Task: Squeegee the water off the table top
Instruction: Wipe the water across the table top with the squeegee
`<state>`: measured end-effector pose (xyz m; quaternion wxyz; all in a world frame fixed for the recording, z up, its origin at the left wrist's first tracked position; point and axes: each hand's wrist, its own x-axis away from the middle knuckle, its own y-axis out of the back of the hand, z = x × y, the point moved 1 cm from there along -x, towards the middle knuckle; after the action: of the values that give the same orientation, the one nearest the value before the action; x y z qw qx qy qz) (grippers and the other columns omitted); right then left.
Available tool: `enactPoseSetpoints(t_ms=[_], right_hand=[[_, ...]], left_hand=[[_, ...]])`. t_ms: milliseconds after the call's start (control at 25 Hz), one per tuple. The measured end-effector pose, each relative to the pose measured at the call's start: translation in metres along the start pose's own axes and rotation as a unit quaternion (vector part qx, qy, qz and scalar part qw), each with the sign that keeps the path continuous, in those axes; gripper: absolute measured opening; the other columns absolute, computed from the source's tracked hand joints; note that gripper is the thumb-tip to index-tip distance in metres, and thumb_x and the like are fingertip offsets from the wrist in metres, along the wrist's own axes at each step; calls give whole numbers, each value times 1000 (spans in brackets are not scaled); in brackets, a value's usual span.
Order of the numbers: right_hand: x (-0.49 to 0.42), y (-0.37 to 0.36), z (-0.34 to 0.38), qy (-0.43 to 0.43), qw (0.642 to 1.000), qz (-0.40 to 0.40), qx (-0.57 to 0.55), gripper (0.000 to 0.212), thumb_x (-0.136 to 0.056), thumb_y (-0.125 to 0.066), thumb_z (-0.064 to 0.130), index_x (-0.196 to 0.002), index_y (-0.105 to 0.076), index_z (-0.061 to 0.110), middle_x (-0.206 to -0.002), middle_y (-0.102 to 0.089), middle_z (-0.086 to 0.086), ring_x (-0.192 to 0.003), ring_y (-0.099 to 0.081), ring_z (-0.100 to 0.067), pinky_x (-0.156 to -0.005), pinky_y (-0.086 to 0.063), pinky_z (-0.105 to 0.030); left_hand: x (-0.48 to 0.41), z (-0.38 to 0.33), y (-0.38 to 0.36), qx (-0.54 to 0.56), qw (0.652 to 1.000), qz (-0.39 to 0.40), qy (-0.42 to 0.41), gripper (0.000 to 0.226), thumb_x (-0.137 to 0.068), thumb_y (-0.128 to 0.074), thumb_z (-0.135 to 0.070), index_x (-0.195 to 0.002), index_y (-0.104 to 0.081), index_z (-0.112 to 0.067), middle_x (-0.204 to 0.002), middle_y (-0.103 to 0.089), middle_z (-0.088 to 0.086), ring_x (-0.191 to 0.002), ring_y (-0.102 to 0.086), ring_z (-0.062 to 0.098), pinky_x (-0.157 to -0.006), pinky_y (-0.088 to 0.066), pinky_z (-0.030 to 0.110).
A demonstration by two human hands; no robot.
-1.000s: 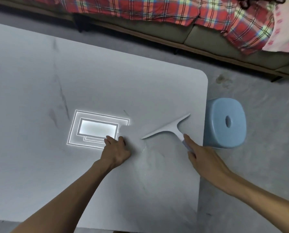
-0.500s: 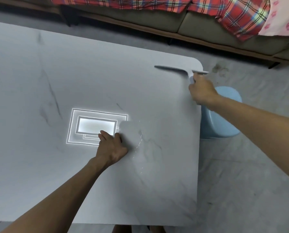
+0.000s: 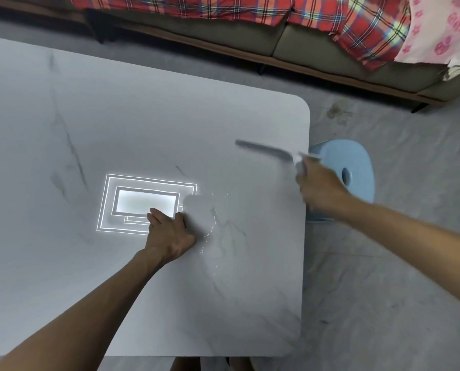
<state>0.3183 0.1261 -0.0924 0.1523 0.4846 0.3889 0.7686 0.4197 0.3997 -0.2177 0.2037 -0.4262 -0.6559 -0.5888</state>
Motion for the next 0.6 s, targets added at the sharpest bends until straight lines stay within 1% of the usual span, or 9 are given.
enactPoseSetpoints(t_ms=[80,120,240,320,400,480,520,560,600], right_hand=[[-43,20,16,-33,995,-62,-69,33,-96,-32,7,-129,-40,11,-104,-54,-19,-84,-55,-29,-57,-44,-33],[-59,23,24,-53,990,-80,-103,38,-95,-32,5,-132,-38,11,-113,-55,-21,-87,-58,-32,-54,-47,-35],[-68,7,43,-74,989,-70,-108,58,-93,-32,1,-148,-21,14,-126,-53,-24,-95,-62,-36,-60,-53,-42],[-44,-19,48,-32,996,-37,-80,65,-93,-32,5,-152,-14,23,-124,-51,-20,-98,-60,-39,-58,-54,-40],[-10,-44,39,25,999,0,-42,65,-95,-32,11,-153,-11,30,-123,-51,-21,-100,-57,-39,-69,-51,-38],[24,-62,18,64,998,21,-7,64,-96,-33,13,-152,-10,33,-120,-54,-21,-99,-54,-36,-74,-41,-34],[39,-69,6,81,996,24,10,64,-97,-34,14,-152,-10,33,-113,-56,-19,-93,-53,-34,-73,-39,-33],[51,-75,-8,98,994,27,26,63,-97,-35,14,-153,-10,33,-102,-57,-17,-85,-52,-33,-71,-39,-33],[63,-79,-22,117,992,30,41,62,-98,-35,14,-152,-10,32,-88,-56,-14,-77,-52,-31,-69,-41,-33]], left_hand=[[-1,2,1,-4,1000,2,-4,62,-85,-59,-31,-140,-40,-9,-153,-11,27,-139,-20,48,-112,-28,56],[-2,4,1,-1,1000,-1,-6,62,-85,-59,-30,-140,-40,-9,-153,-11,27,-140,-19,48,-112,-27,56],[-1,9,0,-5,1000,-4,-19,59,-85,-55,-30,-138,-42,-8,-153,-13,28,-139,-21,48,-111,-29,55],[4,14,1,-33,999,1,-34,52,-88,-40,-33,-130,-43,-3,-147,-22,32,-138,-21,50,-106,-33,52],[12,18,5,-46,997,-15,-57,37,-91,-32,-27,-113,-44,-1,-132,-40,30,-130,-31,48,-95,-40,47],[26,21,5,-25,995,-55,-81,21,-93,-41,-16,-104,-47,2,-118,-48,24,-106,-47,38,-87,-46,46],[36,24,1,-13,994,-70,-85,19,-91,-45,-12,-104,-48,3,-116,-49,23,-96,-47,34,-85,-47,47],[47,28,-7,-2,994,-76,-84,20,-89,-47,-9,-104,-49,3,-118,-48,23,-93,-46,32,-85,-46,46],[58,34,-19,-2,994,-73,-83,23,-85,-48,-6,-106,-50,3,-122,-45,24,-96,-46,34,-85,-44,44]])
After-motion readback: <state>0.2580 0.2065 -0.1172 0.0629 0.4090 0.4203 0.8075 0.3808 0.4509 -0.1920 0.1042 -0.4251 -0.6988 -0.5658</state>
